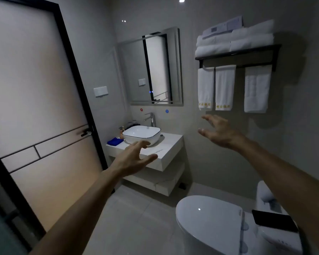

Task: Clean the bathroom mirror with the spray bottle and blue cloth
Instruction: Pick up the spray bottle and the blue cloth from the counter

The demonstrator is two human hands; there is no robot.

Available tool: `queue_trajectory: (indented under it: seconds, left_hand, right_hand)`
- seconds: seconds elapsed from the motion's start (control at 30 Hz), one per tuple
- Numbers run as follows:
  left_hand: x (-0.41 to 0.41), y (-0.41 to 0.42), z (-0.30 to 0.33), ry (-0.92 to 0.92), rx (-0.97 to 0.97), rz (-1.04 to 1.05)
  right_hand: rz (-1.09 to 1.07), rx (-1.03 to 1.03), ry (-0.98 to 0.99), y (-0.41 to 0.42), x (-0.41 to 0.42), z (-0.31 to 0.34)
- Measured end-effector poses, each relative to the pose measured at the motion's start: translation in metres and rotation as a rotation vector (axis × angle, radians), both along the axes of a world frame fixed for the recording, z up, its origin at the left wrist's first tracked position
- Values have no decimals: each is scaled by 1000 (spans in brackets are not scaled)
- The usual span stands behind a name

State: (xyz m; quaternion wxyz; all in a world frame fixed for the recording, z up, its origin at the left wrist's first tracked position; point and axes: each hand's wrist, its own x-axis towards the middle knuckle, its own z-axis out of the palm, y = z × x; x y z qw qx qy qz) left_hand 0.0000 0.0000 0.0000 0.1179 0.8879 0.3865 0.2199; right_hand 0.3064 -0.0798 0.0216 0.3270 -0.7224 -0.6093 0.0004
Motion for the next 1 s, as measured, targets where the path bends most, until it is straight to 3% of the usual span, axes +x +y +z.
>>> queue_trajectory:
  seconds: [0.3, 0.57, 1.0]
  left_hand:
    - [15, 68, -13, -18, 25, 35]
    - [29, 149, -32, -139, -92, 58]
    - [61, 264, -23, -139, -115, 89]
  right_hand:
    - [-1, -28, -44, 52, 3, -11]
    - [16, 2, -68, 133, 21, -13]
    - [83, -28, -63, 261, 43, -18]
